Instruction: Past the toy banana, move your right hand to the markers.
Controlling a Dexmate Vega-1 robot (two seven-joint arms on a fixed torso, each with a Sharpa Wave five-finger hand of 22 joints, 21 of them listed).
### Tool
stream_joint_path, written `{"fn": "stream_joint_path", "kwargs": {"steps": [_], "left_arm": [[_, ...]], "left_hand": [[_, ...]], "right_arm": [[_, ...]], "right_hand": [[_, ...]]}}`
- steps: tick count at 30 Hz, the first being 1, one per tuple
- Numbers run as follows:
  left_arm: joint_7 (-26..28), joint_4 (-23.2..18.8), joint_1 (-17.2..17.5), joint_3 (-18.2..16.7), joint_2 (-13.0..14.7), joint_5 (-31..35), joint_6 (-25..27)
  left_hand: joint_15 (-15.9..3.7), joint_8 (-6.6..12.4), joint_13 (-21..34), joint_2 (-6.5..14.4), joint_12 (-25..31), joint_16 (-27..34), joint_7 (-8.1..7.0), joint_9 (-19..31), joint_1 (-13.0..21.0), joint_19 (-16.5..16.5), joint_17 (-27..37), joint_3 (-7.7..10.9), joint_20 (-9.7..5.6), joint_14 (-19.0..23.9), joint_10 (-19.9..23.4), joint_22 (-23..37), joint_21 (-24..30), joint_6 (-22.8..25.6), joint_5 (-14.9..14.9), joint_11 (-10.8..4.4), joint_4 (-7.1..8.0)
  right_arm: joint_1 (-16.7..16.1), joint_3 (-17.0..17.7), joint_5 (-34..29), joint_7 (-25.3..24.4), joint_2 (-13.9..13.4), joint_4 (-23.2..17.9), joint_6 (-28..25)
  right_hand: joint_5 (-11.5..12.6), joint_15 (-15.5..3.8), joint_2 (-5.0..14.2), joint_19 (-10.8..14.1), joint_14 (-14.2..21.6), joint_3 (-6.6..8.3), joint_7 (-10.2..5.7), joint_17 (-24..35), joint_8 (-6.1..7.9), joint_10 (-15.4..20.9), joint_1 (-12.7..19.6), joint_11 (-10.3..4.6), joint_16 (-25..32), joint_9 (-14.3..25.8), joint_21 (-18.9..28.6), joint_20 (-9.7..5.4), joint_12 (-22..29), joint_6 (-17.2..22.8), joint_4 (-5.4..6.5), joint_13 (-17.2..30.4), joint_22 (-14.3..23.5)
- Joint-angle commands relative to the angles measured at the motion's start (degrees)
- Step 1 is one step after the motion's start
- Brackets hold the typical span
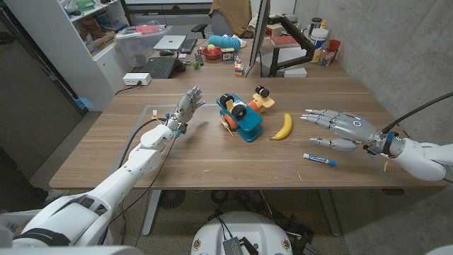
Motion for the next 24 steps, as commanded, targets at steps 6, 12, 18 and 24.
{"fn": "stream_joint_path", "kwargs": {"steps": [6, 12, 18, 24], "left_arm": [[-0.2, -0.3, 0.0, 0.3, -0.1, 0.2, -0.2], [0.0, -0.4, -0.1, 0.3, -0.1, 0.6, -0.5], [-0.2, -0.1, -0.2, 0.4, -0.2, 0.5, -0.5], [-0.3, -0.2, -0.2, 0.4, 0.0, 0.6, -0.5]], "left_hand": [[-0.74, 0.36, 0.2, 5.2, 0.1, 0.3, -0.55, 0.3, -0.3, -3.2, 0.1, 0.35, -3.31, -1.9, -3.0, 0.2, -0.4, -7.7, -0.3, 0.01, -0.13], [-0.64, 0.35, 0.2, 5.2, 0.1, 0.3, -0.53, 0.3, -0.3, -3.2, 0.2, 0.36, -3.20, -1.9, -3.0, 0.2, -0.5, -7.7, -0.3, -0.02, -0.13], [-0.72, 0.36, 0.2, 5.2, 0.2, 0.3, -0.53, 0.3, -0.3, -3.1, 0.1, 0.36, -3.19, -1.9, -3.0, 0.3, -0.5, -7.7, -0.3, -0.06, -0.12], [-0.70, 0.37, 0.2, 5.2, 0.2, 0.3, -0.55, 0.3, -0.4, -3.1, 0.1, 0.35, -3.18, -1.9, -2.9, 0.3, -0.6, -7.6, -0.3, -0.12, -0.12]], "right_arm": [[2.4, -4.0, -0.4, 0.1, -1.0, 0.1, -2.4], [3.5, -5.4, -0.7, 0.1, -0.8, 0.5, -2.1], [3.7, -6.0, -1.0, -0.1, -1.1, 0.2, -3.2], [4.6, -7.1, -1.9, 0.1, -0.8, 0.3, -3.7]], "right_hand": [[0.1, -0.14, -0.10, 0.6, 0.6, 0.07, 0.04, 0.1, 0.19, 0.0, 0.8, -0.03, 0.1, 0.3, -0.3, -2.45, 0.0, -0.3, -0.61, 0.2, 0.1], [0.0, -0.13, -0.14, 0.7, 0.5, 0.01, 0.12, 0.1, 0.17, 0.0, 0.9, -0.08, 0.1, 0.3, -0.4, -2.47, 0.0, -0.3, -0.75, 0.1, 0.1], [0.0, -0.18, -0.13, 0.7, 0.5, 0.02, 0.07, 0.1, 0.16, 0.0, 1.1, -0.12, 0.1, 0.3, -0.5, -2.56, 0.0, -0.4, -0.89, 0.1, 0.1], [0.0, -0.15, -0.14, 0.8, 0.5, 0.02, 0.00, 0.1, 0.18, 0.0, 1.3, -0.14, 0.1, 0.3, -0.6, -2.54, 0.0, -0.4, -1.09, 0.1, 0.1]]}}
